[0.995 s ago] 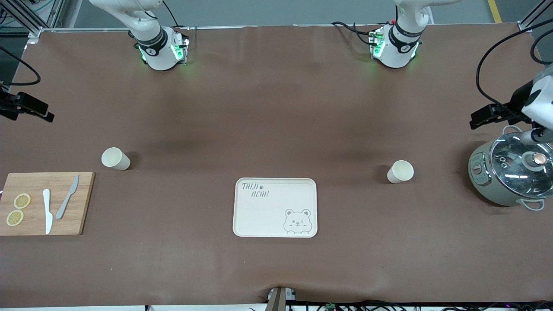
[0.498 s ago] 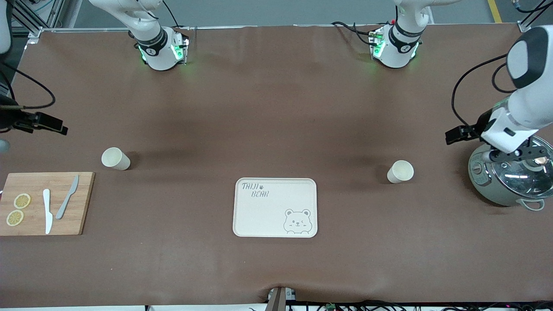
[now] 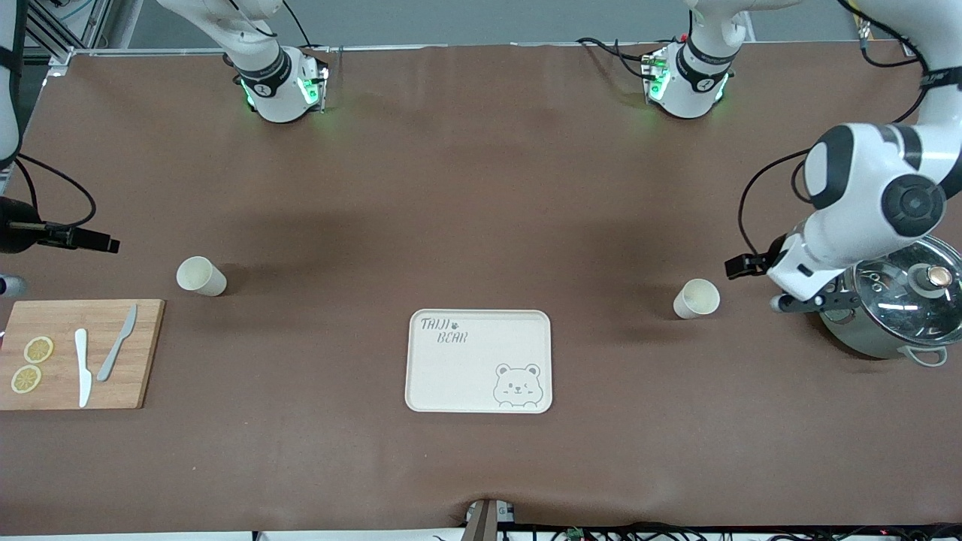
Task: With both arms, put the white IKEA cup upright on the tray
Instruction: 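Grasp the cup with the left gripper while the right gripper reaches the other cup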
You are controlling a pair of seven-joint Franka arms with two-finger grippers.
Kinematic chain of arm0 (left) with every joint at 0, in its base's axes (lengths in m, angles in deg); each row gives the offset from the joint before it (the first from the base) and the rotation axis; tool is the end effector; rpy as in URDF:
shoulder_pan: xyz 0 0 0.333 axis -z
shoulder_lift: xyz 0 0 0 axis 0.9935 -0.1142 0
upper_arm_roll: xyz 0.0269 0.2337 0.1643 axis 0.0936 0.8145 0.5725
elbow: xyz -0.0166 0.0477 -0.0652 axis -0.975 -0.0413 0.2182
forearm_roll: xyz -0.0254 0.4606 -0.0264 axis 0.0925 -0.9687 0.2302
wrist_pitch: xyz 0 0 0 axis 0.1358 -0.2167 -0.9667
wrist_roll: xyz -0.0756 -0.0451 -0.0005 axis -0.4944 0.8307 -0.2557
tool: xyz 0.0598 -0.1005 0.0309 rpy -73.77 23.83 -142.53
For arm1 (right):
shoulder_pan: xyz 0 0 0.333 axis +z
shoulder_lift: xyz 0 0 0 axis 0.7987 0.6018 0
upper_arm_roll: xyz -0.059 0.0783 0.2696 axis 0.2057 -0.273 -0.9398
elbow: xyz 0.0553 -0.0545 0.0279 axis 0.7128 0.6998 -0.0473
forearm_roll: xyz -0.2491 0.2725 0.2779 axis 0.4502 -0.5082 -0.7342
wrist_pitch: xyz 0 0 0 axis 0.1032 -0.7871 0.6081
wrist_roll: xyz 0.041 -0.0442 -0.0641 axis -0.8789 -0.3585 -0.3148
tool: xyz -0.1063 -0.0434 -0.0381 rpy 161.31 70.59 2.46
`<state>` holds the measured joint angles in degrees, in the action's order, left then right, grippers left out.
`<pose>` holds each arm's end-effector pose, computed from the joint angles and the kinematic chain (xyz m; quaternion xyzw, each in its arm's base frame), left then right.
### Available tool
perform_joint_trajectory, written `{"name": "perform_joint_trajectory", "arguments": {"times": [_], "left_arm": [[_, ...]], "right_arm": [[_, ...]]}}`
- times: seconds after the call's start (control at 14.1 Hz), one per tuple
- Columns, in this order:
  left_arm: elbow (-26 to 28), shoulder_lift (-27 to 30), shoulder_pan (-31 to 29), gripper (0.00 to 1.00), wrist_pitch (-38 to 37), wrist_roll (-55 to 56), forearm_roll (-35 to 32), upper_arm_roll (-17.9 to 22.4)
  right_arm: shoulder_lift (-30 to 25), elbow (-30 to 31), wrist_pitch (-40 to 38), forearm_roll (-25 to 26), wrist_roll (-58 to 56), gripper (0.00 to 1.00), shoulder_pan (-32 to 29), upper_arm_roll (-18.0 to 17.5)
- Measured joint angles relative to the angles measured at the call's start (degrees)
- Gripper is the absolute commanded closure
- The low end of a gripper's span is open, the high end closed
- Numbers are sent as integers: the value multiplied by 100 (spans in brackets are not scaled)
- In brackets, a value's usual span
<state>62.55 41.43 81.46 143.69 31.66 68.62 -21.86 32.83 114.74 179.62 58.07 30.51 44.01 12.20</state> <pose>0.6368 -0.0473 0.2643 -0.9982 -0.0170 0.0568 0.0061 0.6446 -0.1458 0.4204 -0.9883 0.0914 0.1203 0.0220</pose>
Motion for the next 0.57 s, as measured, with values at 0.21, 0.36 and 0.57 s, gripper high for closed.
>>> {"name": "perform_joint_trajectory", "arguments": {"times": [0.21, 0.36, 0.57], "left_arm": [[-6, -449, 25, 8, 238, 11, 0, 0], [-11, -635, 21, 10, 271, 11, 0, 0], [-16, -793, 18, 22, 389, 14, 3, 0]], "right_arm": [[213, -27, 18, -1, -5, 0, -122, -1], [275, -54, 20, -1, -2, 0, -171, -1], [564, -53, 439, -1, 6, 0, -211, -2]]}}
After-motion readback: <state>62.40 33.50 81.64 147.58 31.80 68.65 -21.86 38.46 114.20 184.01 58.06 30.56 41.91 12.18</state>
